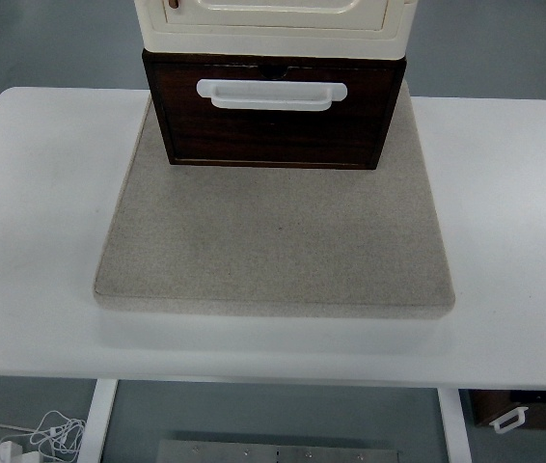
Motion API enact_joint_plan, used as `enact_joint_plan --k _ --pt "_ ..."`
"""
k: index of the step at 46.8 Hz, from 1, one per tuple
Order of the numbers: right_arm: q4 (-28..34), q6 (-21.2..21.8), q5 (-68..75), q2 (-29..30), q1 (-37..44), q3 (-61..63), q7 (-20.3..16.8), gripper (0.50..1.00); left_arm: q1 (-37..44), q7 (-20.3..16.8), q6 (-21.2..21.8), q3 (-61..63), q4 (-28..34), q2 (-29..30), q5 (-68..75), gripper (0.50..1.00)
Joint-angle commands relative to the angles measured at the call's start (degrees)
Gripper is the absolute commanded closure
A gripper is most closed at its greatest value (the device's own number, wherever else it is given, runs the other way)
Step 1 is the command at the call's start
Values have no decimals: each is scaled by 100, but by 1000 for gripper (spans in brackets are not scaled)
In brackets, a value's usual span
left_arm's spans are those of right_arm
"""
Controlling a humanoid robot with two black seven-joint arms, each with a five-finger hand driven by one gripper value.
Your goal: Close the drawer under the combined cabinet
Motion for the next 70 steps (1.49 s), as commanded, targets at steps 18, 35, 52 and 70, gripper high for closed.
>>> enact_joint_plan --k 18,35,52,70 --pt "2 0 0 0 3 0 1 548 -17 486 515 808 1969 -235 -17 500" --pt "-7 0 0 0 -6 0 1 548 158 574 -970 800 3455 -762 -157 500" --pt "-7 0 0 0 -6 0 1 548 773 539 -1181 800 3517 -1043 -1503 500" --pt "-7 0 0 0 -6 0 1 548 1099 398 -1111 756 3552 -1562 -2250 500"
